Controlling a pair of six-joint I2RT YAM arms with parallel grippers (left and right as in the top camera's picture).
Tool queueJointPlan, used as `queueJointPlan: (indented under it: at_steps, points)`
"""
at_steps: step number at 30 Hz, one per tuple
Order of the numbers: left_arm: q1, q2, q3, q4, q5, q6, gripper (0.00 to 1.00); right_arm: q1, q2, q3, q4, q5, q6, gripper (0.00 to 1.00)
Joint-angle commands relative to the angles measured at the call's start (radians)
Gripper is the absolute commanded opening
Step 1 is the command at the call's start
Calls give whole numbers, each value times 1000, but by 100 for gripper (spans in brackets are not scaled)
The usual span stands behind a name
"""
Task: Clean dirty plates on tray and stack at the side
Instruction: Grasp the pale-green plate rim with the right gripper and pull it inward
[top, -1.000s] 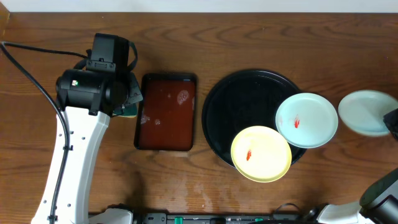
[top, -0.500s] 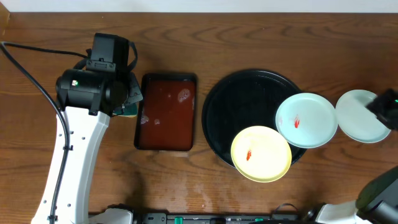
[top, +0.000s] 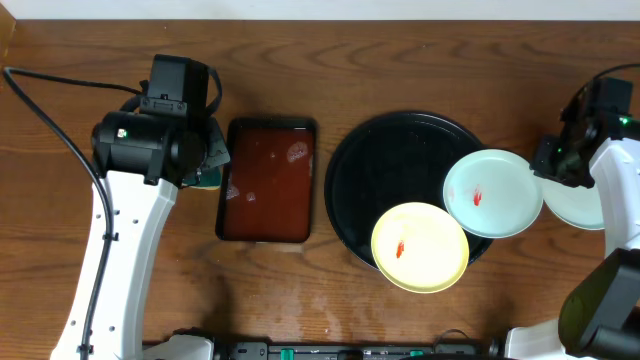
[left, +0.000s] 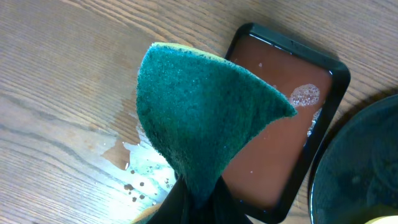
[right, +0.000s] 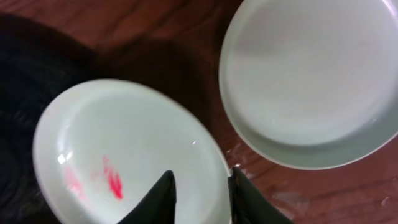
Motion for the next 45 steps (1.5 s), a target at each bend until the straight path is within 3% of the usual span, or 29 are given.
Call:
queueJointPlan:
  at_steps: [1, 18, 20, 22, 25, 34, 45]
  points:
    - [3, 2, -5, 2, -5, 16, 8, 7, -8, -43, 32, 69, -10, 26]
    - [3, 2, -5, -2, -5, 16, 8, 6, -8, -238, 205, 56, -76, 25]
    - [3, 2, -5, -1, -5, 16, 8, 6, -8, -253, 233, 34, -76, 18]
    - [3, 2, -5, 0, -4, 16, 8, 6, -10, -248, 253, -8, -76, 1]
    - [3, 2, -5, 3, -4, 16, 8, 6, -17, -210, 259, -88, -75, 1]
    - [2, 2, -5, 3, -4, 16, 8, 14, -21, -163, 260, -401, 125, 1]
    - [-19, 2, -5, 67, 77, 70, 8, 187, -16, -310, 486, -338, 266, 1]
